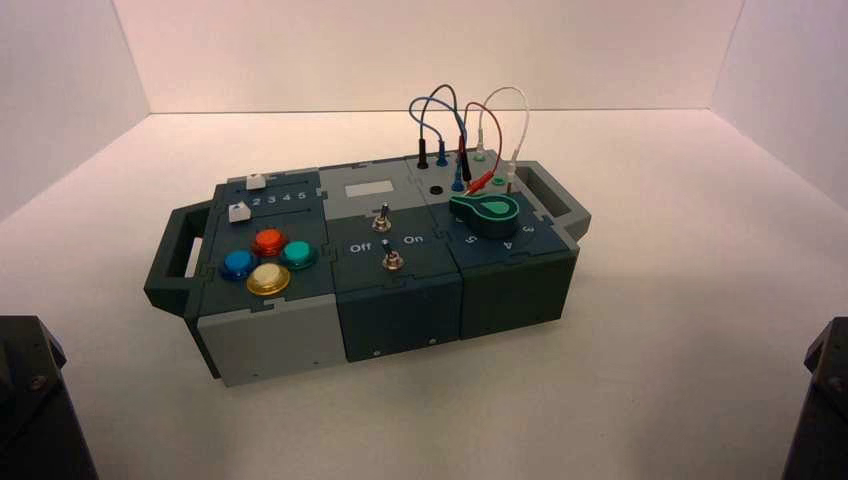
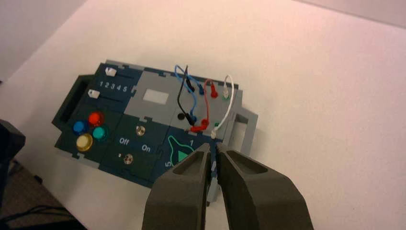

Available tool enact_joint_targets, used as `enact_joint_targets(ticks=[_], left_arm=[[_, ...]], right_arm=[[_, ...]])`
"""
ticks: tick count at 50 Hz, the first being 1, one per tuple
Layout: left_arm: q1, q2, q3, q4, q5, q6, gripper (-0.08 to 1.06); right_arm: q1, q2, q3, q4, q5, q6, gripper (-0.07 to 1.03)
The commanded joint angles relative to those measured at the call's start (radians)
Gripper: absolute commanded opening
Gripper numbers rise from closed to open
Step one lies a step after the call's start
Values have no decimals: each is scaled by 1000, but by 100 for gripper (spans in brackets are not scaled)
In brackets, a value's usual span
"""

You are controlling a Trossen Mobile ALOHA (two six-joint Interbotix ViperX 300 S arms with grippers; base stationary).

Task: Insert the black wire.

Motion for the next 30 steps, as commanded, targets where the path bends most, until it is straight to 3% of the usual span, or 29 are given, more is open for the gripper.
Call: enact_joint_targets(ticks=[1,30], left_arm=[[-54,14,-11,0,9,3,-3],[-249,75,-8,-5,74,-20,-3]], right_arm=[[8,26,-21,8,12,2,10],[130,225,-84,55,-11,5,19]])
